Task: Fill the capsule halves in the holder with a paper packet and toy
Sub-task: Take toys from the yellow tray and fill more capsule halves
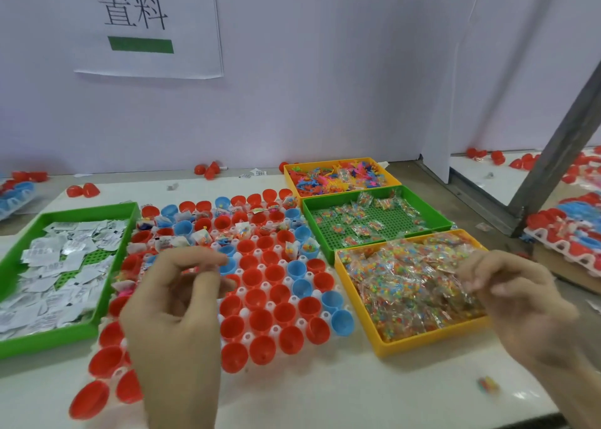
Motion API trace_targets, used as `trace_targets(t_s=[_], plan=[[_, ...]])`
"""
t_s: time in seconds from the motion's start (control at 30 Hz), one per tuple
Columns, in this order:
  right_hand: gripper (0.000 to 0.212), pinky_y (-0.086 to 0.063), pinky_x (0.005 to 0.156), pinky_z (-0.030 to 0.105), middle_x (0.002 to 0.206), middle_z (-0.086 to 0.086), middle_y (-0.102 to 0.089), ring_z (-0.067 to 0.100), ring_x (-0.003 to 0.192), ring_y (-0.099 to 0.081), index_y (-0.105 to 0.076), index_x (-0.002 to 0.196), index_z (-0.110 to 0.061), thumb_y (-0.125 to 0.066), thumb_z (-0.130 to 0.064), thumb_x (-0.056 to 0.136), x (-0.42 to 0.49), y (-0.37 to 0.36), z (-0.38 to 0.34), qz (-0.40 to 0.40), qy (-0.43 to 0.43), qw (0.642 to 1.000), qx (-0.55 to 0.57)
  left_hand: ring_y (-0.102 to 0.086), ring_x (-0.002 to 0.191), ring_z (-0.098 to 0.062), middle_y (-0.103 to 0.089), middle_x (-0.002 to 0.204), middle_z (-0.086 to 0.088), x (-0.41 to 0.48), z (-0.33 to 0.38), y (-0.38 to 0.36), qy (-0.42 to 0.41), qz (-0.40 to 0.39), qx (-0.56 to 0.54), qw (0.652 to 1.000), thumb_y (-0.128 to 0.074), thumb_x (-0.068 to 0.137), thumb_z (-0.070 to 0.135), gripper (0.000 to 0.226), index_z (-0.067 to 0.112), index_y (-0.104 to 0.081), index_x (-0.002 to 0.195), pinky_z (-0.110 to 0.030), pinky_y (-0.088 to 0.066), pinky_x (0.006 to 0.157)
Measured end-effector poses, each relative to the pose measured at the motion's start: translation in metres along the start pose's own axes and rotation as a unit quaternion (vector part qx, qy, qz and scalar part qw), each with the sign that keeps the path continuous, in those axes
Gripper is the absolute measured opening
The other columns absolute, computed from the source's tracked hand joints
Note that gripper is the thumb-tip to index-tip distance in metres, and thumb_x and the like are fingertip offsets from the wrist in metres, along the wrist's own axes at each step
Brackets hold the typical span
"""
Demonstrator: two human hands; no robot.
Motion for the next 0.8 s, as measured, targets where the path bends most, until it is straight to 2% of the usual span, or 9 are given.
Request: trace_targets(t_s=[0.07,0.23,0.37,0.43,0.5,0.57,0.67,0.73,0.8], plan=[[0.016,-0.041,0.071,0.031,0.06,0.017,-0.049,0.028,0.07,-0.045,-0.061,0.056,-0.006,-0.05,-0.017,0.054,0.002,-0.002,0.001,-0.003,-0.006,1.0,-0.004,-0.071,0.071,-0.012,-0.073,0.082,0.004,-0.001,0.006,-0.013,0.008,-0.03,-0.013,0.999,-0.057,0.091,-0.006,0.039,0.029,-0.072,0.08,-0.022,-0.058,0.069],[0.024,-0.032,0.066,0.039,0.055,0.013,-0.047,0.028,0.065,-0.043,-0.058,0.052,-0.008,-0.037,0.0,0.057,0.008,-0.009,0.005,0.049,0.018,0.999,0.009,-0.073,0.076,-0.012,-0.075,0.085,0.005,-0.005,0.014,-0.038,0.023,-0.126,-0.032,0.991,-0.058,0.093,-0.003,0.029,0.019,-0.074,0.084,-0.017,-0.056,0.071],[0.016,-0.028,0.066,0.04,0.055,0.012,-0.044,0.027,0.065,-0.039,-0.057,0.051,-0.01,-0.043,-0.007,0.057,0.012,-0.01,0.01,0.044,-0.005,0.999,0.007,-0.072,0.074,-0.013,-0.075,0.081,0.004,-0.022,0.02,-0.053,0.022,-0.199,-0.042,0.979,-0.057,0.092,-0.005,0.03,0.017,-0.074,0.082,-0.017,-0.055,0.069],[0.005,-0.03,0.07,0.036,0.055,0.009,-0.038,0.025,0.063,-0.035,-0.053,0.051,-0.014,-0.053,-0.018,0.054,0.016,-0.004,0.011,0.038,-0.032,0.997,0.065,-0.072,0.076,-0.015,-0.075,0.081,0.004,-0.025,0.019,-0.057,0.033,-0.226,-0.047,0.972,-0.057,0.092,-0.004,0.031,0.019,-0.074,0.08,-0.019,-0.056,0.07],[0.013,-0.028,0.071,0.034,0.054,0.004,-0.032,0.022,0.058,-0.03,-0.046,0.054,-0.015,-0.055,-0.024,0.053,0.019,0.01,0.015,0.059,-0.062,0.98,0.178,-0.072,0.077,-0.015,-0.075,0.081,0.004,-0.023,0.019,-0.058,0.036,-0.231,-0.05,0.971,-0.057,0.092,-0.005,0.03,0.017,-0.074,0.081,-0.02,-0.057,0.071],[0.011,-0.03,0.063,0.03,0.053,0.0,-0.026,0.018,0.053,-0.026,-0.038,0.057,-0.017,-0.047,-0.024,0.055,0.021,0.024,0.02,0.088,-0.085,0.95,0.288,-0.073,0.077,-0.014,-0.076,0.082,0.002,-0.02,0.016,-0.057,0.041,-0.231,-0.056,0.97,-0.056,0.093,-0.006,0.029,0.015,-0.074,0.085,-0.018,-0.056,0.07],[0.007,-0.033,0.048,0.026,0.05,-0.003,-0.026,0.014,0.049,-0.024,-0.032,0.058,-0.019,-0.039,-0.021,0.057,0.022,0.042,0.027,0.1,-0.093,0.92,0.368,-0.074,0.083,-0.012,-0.077,0.089,0.003,-0.014,0.013,-0.057,0.065,-0.241,-0.062,0.966,-0.056,0.095,-0.003,0.028,0.017,-0.075,0.093,-0.017,-0.057,0.074],[0.003,-0.031,0.051,0.032,0.052,0.003,-0.031,0.017,0.051,-0.026,-0.035,0.062,-0.016,-0.036,-0.014,0.063,0.025,0.046,0.028,0.042,-0.084,0.888,0.45,-0.074,0.093,-0.01,-0.077,0.099,0.006,-0.008,0.007,-0.061,0.115,-0.249,-0.087,0.958,-0.055,0.097,0.002,0.027,0.021,-0.073,0.105,-0.021,-0.058,0.08],[0.004,-0.035,0.051,0.033,0.053,0.005,-0.034,0.019,0.052,-0.03,-0.038,0.064,-0.013,-0.038,-0.012,0.067,0.033,0.049,0.017,0.025,-0.07,0.904,0.421,-0.071,0.105,-0.013,-0.075,0.113,0.004,0.0,-0.005,-0.071,0.204,-0.262,-0.144,0.932,-0.061,0.091,0.009,0.031,0.023,-0.068,0.118,-0.031,-0.058,0.091]])
Point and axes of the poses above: each hand's wrist, its own x-axis towards the middle knuckle, its own y-axis out of the back of the hand, z = x × y, the point moved 5 cm from there along x, towards the middle knuckle
